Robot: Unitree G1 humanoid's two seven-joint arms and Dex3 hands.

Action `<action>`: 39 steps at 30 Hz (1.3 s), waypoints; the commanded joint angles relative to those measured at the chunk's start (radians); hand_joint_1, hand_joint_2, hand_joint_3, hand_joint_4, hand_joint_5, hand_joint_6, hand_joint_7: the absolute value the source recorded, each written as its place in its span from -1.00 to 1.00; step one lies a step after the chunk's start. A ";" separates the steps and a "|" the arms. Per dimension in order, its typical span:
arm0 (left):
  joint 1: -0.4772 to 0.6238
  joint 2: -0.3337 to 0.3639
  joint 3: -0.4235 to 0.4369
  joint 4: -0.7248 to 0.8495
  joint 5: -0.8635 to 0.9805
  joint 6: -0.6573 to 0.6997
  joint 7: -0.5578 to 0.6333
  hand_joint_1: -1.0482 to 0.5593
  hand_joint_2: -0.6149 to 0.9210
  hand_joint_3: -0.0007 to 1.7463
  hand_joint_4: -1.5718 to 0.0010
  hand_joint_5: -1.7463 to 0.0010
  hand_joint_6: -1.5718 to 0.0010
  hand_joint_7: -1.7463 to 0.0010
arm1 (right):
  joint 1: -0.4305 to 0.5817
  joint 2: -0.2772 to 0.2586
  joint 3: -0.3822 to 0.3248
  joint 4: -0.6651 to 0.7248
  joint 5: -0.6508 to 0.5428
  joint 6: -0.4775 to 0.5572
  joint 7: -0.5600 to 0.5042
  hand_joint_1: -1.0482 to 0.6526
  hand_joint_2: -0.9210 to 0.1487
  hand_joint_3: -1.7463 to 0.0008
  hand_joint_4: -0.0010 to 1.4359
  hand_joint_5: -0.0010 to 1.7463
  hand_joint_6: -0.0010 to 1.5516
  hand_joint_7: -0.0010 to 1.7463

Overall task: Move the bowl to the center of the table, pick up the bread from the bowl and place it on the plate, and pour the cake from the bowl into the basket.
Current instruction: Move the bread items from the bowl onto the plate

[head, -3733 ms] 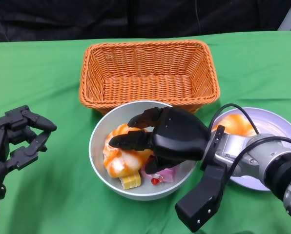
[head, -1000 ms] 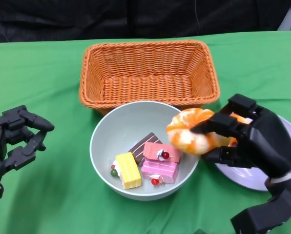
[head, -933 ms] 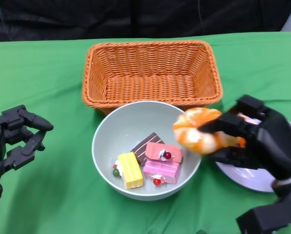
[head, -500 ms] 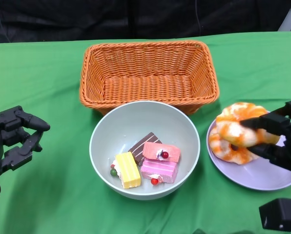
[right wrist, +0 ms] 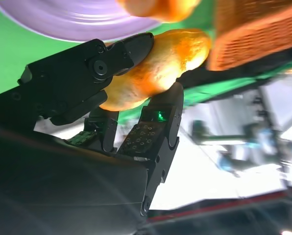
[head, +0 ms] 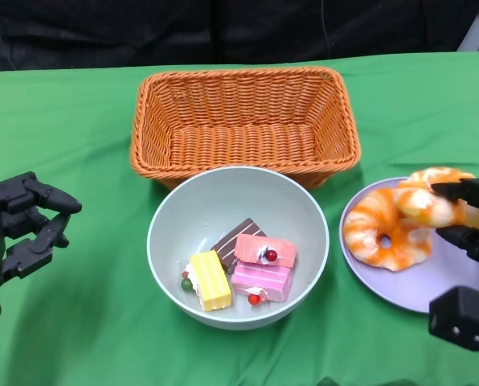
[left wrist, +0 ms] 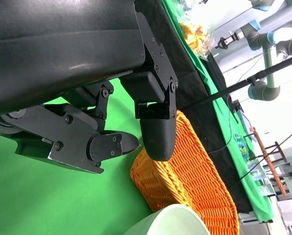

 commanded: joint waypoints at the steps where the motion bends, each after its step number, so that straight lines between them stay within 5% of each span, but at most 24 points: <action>1: -0.003 0.025 0.010 -0.001 -0.007 0.002 -0.006 0.28 0.83 -0.33 0.04 -0.70 -0.04 -0.24 | -0.041 0.014 -0.004 0.054 0.024 0.052 0.032 0.10 -0.80 1.00 0.26 0.05 0.49 -0.81; 12: -0.006 0.026 0.011 0.006 -0.012 0.000 -0.017 0.27 0.82 -0.32 0.04 -0.72 -0.04 -0.23 | -0.085 0.047 0.020 0.092 0.083 0.202 0.281 0.05 -0.85 0.99 0.28 -0.14 0.47 -0.95; 15: -0.008 0.022 0.013 0.007 -0.015 -0.001 -0.020 0.27 0.81 -0.31 0.04 -0.70 -0.04 -0.23 | -0.079 0.050 0.024 0.066 0.112 0.237 0.385 0.04 -0.85 0.99 0.20 0.05 0.47 -0.98; 19: -0.006 0.023 0.010 0.003 -0.003 0.006 -0.009 0.25 0.79 -0.30 0.03 -0.70 -0.04 -0.24 | -0.065 0.042 0.035 0.007 0.114 0.312 0.479 0.00 -0.89 0.99 0.13 0.01 0.39 -1.00; 20: -0.006 0.023 0.010 0.004 -0.002 0.003 -0.007 0.24 0.79 -0.30 0.03 -0.71 -0.04 -0.24 | -0.061 0.040 0.038 -0.015 0.115 0.347 0.520 -0.02 -0.90 0.99 0.12 -0.06 0.35 -1.00; 22: -0.006 0.021 0.012 0.003 -0.009 0.004 -0.015 0.24 0.80 -0.30 0.02 -0.72 -0.04 -0.23 | -0.043 0.028 0.043 -0.087 0.118 0.417 0.619 -0.07 -0.94 1.00 0.23 -0.62 0.17 -1.00; 26: -0.006 0.022 0.011 0.003 -0.006 0.001 -0.014 0.25 0.79 -0.30 0.02 -0.73 -0.05 -0.23 | 0.002 -0.006 0.058 -0.286 0.112 0.575 0.833 -0.23 -0.98 0.98 -0.01 -0.96 -0.27 -1.00; 32: -0.004 0.025 0.011 -0.001 -0.005 0.006 -0.014 0.22 0.78 -0.30 0.00 -0.70 -0.07 -0.21 | 0.075 -0.028 0.049 -0.568 0.105 0.748 1.005 -0.42 -1.00 0.96 -0.40 -1.00 -0.56 -1.00; 39: -0.001 0.023 0.013 -0.005 -0.012 0.015 -0.019 0.25 0.81 -0.31 0.02 -0.69 -0.05 -0.21 | 0.107 -0.050 0.059 -0.752 0.028 0.867 1.093 -0.58 -1.00 0.90 -0.48 -1.00 -0.62 -1.00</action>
